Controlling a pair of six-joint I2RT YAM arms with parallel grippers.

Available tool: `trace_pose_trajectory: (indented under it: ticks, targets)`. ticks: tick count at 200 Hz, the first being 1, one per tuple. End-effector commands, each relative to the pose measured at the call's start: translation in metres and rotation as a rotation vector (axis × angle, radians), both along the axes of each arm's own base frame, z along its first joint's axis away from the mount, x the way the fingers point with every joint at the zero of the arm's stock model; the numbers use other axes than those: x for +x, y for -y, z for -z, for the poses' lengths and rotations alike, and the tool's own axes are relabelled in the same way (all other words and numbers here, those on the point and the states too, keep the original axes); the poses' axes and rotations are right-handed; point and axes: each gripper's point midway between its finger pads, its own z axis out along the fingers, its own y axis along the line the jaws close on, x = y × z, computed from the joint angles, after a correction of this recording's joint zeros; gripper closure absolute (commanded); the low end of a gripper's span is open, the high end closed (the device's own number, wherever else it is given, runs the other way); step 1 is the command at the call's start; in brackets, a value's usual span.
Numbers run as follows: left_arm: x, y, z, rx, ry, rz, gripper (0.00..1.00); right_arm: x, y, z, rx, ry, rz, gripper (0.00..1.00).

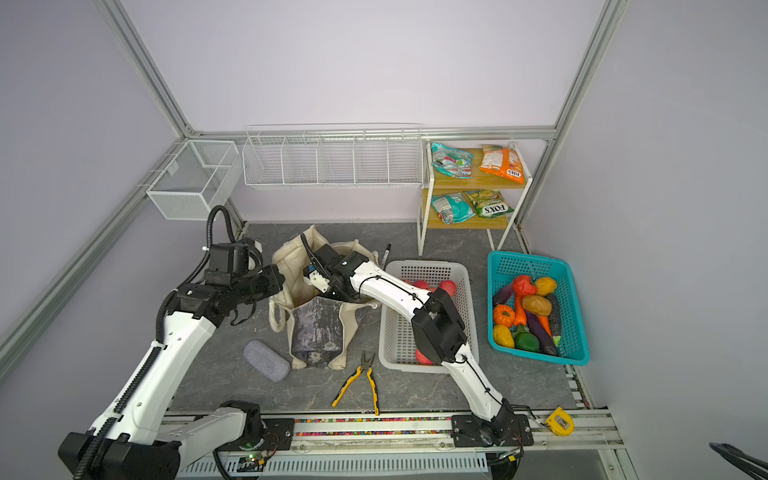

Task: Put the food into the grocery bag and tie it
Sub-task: 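Lower the red apple into the tote bag with the right gripper, then open the right gripper and raise it out of the bag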

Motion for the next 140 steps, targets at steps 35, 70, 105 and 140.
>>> trace_pose_trajectory:
  ticks: [35,70,105,140]
  targets:
    - [-0.001,-0.001,-0.009,0.001,0.032,-0.002,1.00,-0.011,0.011,0.018,-0.077,-0.054,-0.012,0.51]
    - [-0.003,-0.001,-0.008,-0.006,0.031,-0.003,1.00,-0.016,0.020,0.016,-0.108,-0.074,-0.012,0.48]
    - [-0.005,-0.002,-0.006,-0.002,0.027,0.000,1.00,-0.018,0.021,0.005,-0.097,-0.064,-0.012,0.33]
    - [-0.006,-0.002,-0.004,-0.002,0.024,0.000,1.00,-0.015,0.018,-0.013,-0.058,-0.026,-0.008,0.17]
